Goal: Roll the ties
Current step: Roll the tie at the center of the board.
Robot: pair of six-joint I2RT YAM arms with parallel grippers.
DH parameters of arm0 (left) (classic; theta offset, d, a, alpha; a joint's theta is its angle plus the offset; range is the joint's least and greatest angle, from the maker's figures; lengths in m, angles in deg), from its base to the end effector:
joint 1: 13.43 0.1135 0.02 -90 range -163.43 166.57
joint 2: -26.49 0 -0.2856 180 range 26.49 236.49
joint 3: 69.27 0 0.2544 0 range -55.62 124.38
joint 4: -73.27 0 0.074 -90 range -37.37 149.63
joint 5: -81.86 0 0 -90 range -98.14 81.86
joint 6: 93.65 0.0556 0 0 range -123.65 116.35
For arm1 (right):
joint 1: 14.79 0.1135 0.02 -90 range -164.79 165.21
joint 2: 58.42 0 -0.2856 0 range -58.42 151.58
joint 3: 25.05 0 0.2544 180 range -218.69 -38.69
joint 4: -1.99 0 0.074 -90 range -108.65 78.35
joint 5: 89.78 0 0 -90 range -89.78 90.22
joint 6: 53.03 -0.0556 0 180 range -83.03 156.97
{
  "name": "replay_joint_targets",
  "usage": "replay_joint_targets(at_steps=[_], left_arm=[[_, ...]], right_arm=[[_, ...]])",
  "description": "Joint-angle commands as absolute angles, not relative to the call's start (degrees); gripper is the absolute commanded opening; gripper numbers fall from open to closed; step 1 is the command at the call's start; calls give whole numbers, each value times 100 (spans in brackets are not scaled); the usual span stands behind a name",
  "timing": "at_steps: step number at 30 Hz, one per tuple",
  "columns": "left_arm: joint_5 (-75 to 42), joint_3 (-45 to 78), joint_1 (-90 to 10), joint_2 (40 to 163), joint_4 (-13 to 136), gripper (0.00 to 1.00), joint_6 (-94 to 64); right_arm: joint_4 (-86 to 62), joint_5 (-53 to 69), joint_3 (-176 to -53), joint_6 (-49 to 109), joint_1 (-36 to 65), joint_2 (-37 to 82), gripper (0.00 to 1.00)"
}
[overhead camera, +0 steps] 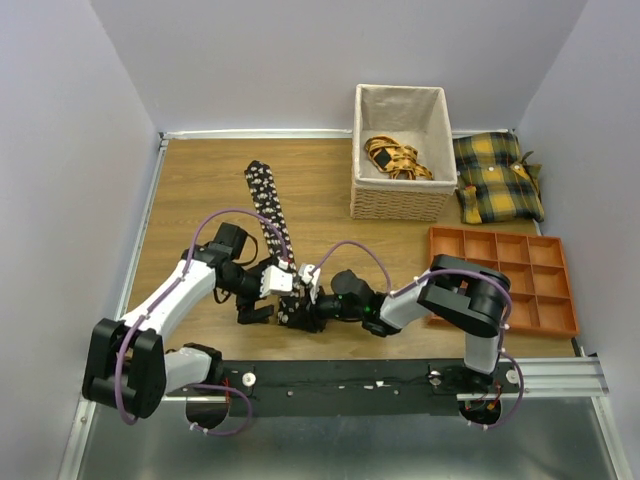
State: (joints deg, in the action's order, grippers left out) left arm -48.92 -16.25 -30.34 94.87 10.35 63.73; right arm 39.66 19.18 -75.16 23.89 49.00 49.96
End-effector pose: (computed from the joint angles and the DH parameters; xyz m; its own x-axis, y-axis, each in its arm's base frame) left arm 0.1652 -0.0882 0.1979 -0.0398 0.7427 -0.6685 0.9983 0.0009 -0.0585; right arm 0.1438 0.3331 0.1236 -0.3738 -0.2747 -0.8859 -0.9222 0.2125 0.3232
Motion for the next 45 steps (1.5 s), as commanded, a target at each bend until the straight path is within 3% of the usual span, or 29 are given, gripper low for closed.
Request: replay_joint_targets(at_steps=[1, 11, 22, 32, 45], left_arm=[[-5113, -1888, -3074, 9136, 1348, 98, 6184], [-4128, -2319, -4357, 8801, 2983, 96, 4944], [-4102, -2337, -4664, 9100, 2562, 73, 5093], [-3706, -2398, -5324, 9231, 2535, 73, 4716], [-2634, -2679, -5597, 9407, 2851, 46, 4302]], right_arm=[[3256, 2465, -7604, 1658, 4665, 5373, 3], [2764, 3142, -7886, 868, 4287, 5575, 3], [2517, 3538, -8132, 595, 4059, 5786, 5], [2517, 3792, -8228, 243, 3856, 5918, 6], [2737, 3916, -8202, 50, 3742, 5935, 8]])
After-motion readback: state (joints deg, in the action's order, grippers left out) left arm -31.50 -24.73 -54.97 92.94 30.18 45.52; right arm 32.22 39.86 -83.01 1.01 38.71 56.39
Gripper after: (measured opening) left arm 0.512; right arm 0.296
